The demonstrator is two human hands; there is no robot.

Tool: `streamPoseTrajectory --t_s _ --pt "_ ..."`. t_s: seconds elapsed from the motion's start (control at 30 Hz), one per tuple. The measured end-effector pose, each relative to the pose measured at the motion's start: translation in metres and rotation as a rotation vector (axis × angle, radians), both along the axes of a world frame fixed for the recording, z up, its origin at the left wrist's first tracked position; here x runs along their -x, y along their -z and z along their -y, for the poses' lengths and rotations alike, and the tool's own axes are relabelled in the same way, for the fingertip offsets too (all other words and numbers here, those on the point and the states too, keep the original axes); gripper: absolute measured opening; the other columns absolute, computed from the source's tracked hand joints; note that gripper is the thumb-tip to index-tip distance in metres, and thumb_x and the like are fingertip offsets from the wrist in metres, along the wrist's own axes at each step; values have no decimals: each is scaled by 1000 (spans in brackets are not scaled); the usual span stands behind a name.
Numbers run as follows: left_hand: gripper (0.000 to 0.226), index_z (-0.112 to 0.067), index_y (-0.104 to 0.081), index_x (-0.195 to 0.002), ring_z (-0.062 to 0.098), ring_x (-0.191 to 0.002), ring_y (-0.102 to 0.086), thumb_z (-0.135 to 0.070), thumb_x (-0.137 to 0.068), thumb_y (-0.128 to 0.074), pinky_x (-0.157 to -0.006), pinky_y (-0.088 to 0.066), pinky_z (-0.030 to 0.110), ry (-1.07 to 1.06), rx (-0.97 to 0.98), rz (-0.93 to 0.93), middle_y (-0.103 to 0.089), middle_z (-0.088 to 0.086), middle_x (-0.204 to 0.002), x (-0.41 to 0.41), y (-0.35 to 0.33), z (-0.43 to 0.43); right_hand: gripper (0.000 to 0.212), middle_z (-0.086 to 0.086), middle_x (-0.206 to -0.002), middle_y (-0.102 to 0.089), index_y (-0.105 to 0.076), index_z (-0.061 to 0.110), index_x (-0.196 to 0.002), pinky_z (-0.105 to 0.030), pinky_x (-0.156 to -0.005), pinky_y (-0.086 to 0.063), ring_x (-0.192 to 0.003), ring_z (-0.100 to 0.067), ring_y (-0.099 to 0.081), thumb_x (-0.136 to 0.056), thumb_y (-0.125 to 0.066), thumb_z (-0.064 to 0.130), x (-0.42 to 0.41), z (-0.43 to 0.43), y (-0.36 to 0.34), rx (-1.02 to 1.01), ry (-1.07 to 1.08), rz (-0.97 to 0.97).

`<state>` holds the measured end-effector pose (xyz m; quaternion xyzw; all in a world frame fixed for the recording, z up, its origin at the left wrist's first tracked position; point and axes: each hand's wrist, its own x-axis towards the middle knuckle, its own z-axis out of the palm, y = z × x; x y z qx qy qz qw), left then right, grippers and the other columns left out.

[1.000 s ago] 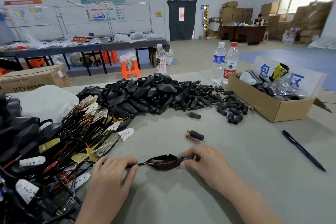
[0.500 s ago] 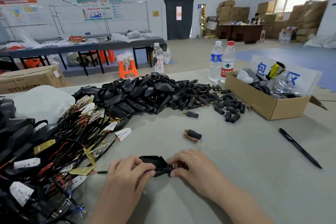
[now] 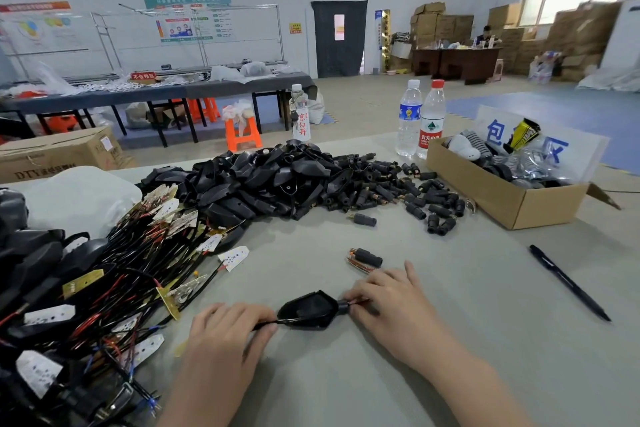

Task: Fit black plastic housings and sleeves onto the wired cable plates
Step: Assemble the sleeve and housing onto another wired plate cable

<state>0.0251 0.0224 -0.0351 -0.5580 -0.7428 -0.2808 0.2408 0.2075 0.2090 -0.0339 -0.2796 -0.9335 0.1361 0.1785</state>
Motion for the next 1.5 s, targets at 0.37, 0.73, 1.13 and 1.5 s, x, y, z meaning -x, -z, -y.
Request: streamPoseTrajectory --t_s 0.37,0.73,1.13,1.5 --pt "44 -26 -75 -86 14 -76 -57 -45 -100 -38 -83 -39 33 -1 -40 -80 -65 -8 -84 -14 -1 -11 24 10 -108 -59 -66 33 -118 -24 -96 -34 -106 -14 -50 -99 -52 30 14 12 0 27 -232 -47" --pt "39 -22 -51 -141 23 -128 -48 -33 -105 -38 -109 -30 37 -346 221 471 -59 -1 -135 -8 -8 3 62 13 -112 -49 -51 45 -136 -20 -90 -31 -107 -15 -44 -93 -41 2 0 -2 -2 -27 -146 46" --pt "28 -43 -50 -127 18 -116 -54 -33 -101 -46 -103 -40 49 -208 79 663 -64 -17 -110 5 -1 8 67 11 -99 -54 -65 38 -124 -24 -90 -38 -100 -16 -48 -81 -44 -8 2 2 0 -20 -225 -86" --pt "16 -24 -61 -108 6 -68 -64 -13 -96 -62 -64 -50 12 17 -336 1175 -72 1 -85 10 -6 1 45 16 -106 -54 -58 39 -130 -26 -100 -35 -107 -13 -50 -96 -47 12 5 6 0 12 -205 -75"
